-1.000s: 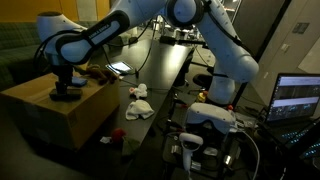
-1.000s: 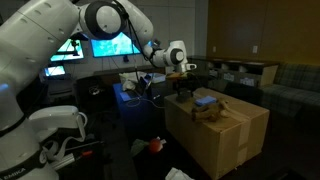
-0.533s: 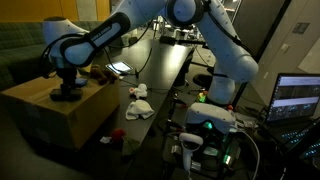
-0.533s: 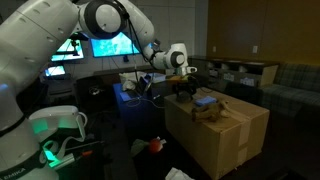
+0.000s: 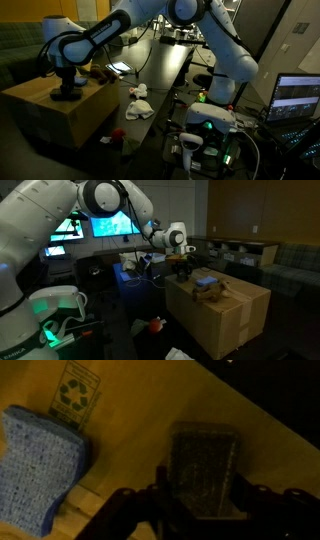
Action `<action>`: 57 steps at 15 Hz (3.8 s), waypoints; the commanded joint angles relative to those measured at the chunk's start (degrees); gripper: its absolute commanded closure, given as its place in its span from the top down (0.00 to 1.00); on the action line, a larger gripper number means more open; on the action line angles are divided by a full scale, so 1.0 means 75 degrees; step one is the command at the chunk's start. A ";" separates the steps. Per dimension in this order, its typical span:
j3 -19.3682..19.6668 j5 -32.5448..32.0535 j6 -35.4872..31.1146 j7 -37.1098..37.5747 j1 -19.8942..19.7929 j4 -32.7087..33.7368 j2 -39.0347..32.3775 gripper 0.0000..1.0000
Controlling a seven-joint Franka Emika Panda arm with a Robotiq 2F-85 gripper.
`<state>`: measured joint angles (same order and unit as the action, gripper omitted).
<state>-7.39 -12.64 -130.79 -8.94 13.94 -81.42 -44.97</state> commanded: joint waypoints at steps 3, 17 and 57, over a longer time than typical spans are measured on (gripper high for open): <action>-0.0140 0.0133 0.0088 -0.0338 -0.0077 -0.0539 0.0578 0.31; -0.0467 0.0678 0.0124 -0.0777 -0.0543 -0.3643 0.3012 0.31; 0.0898 0.0578 -0.2280 0.2328 0.0029 -0.5642 0.1073 1.00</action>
<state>-1.74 -7.01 -146.69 6.23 12.66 -124.64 -36.26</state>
